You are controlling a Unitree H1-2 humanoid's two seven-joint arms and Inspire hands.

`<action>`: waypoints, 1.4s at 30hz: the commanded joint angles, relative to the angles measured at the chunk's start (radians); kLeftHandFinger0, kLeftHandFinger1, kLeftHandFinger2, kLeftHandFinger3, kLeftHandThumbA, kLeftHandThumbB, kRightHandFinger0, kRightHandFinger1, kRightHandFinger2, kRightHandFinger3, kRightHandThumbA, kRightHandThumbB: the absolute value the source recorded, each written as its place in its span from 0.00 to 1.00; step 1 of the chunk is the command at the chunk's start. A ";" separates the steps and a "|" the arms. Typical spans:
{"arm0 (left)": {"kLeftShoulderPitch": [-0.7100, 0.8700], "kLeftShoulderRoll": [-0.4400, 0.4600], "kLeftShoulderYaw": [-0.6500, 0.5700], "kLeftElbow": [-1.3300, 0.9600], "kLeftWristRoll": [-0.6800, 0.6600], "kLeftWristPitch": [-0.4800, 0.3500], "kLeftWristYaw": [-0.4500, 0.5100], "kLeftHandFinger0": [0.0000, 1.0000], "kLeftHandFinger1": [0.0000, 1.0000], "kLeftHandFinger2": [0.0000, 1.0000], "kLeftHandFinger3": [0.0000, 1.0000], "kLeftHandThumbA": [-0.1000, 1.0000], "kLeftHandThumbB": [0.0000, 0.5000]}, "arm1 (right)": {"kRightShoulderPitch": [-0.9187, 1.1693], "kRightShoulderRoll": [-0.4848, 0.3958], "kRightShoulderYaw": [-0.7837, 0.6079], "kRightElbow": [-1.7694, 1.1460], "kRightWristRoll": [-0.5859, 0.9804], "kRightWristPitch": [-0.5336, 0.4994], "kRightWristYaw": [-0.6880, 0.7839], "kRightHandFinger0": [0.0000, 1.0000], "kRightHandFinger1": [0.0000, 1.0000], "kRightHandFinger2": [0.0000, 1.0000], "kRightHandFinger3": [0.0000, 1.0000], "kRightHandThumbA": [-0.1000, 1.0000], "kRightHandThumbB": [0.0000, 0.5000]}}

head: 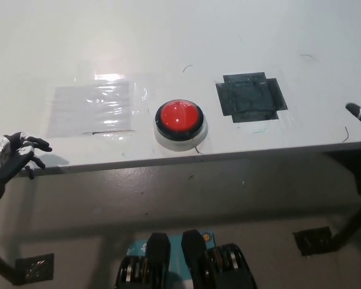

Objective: The robot uses its right hand to make a fist and press the red button kept in the middle of the desk

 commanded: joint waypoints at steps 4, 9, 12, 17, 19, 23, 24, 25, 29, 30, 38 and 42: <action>-0.016 0.027 0.014 -0.037 -0.009 -0.018 -0.007 0.19 0.32 0.46 0.60 0.52 0.00 | 0.004 -0.007 -0.033 -0.042 0.031 -0.034 -0.034 0.01 0.24 0.32 0.26 1.00 0.47; -0.013 0.015 0.022 -0.055 -0.012 -0.014 0.004 0.15 0.30 0.43 0.57 0.51 0.00 | -0.003 -0.011 -0.030 -0.032 0.011 -0.045 -0.057 0.06 0.30 0.35 0.27 1.00 0.43; -0.013 0.018 0.020 -0.055 -0.013 -0.013 -0.003 0.16 0.31 0.45 0.60 0.52 0.00 | -0.002 -0.014 -0.024 -0.018 0.003 -0.056 -0.064 0.06 0.29 0.35 0.29 1.00 0.43; -0.022 0.013 0.019 -0.039 -0.018 -0.023 -0.005 0.14 0.29 0.43 0.58 0.52 0.00 | -0.005 -0.020 -0.025 -0.007 0.006 -0.058 -0.069 0.06 0.27 0.34 0.29 1.00 0.44; -0.021 0.013 0.019 -0.042 -0.018 -0.019 -0.004 0.14 0.29 0.42 0.57 0.52 0.00 | -0.007 -0.022 -0.021 -0.005 0.003 -0.054 -0.073 0.05 0.27 0.34 0.29 1.00 0.44; -0.021 0.015 0.019 -0.038 -0.021 -0.017 -0.008 0.16 0.31 0.43 0.58 0.52 0.00 | -0.010 -0.020 -0.018 -0.008 0.010 -0.043 -0.074 0.04 0.26 0.34 0.29 1.00 0.44; -0.021 0.014 0.020 -0.038 -0.021 -0.017 -0.006 0.16 0.31 0.43 0.58 0.52 0.00 | -0.010 -0.020 -0.018 -0.008 0.012 -0.040 -0.074 0.03 0.26 0.34 0.29 1.00 0.44; -0.020 0.014 0.021 -0.039 -0.025 -0.018 -0.010 0.16 0.31 0.43 0.58 0.52 0.00 | -0.012 -0.018 -0.020 -0.008 0.016 -0.036 -0.075 0.03 0.26 0.33 0.28 1.00 0.44; -0.016 0.016 0.017 -0.061 -0.018 0.001 -0.006 0.17 0.32 0.45 0.59 0.52 0.00 | -0.014 -0.021 -0.016 0.003 0.017 -0.046 -0.068 0.00 0.24 0.31 0.27 1.00 0.42; -0.016 0.018 0.015 -0.057 -0.016 -0.008 -0.009 0.17 0.32 0.46 0.59 0.53 0.00 | -0.013 -0.022 -0.015 0.006 0.017 -0.053 -0.065 0.00 0.24 0.31 0.26 1.00 0.42; -0.016 0.009 0.014 -0.058 -0.017 0.003 -0.003 0.18 0.33 0.46 0.60 0.53 0.00 | -0.028 -0.032 -0.015 0.009 0.016 -0.037 -0.067 0.00 0.27 0.31 0.27 1.00 0.39; -0.014 0.008 0.015 -0.065 -0.022 -0.002 -0.006 0.16 0.32 0.45 0.59 0.53 0.00 | -0.027 -0.031 -0.014 0.007 0.018 -0.035 -0.067 0.00 0.29 0.31 0.27 1.00 0.35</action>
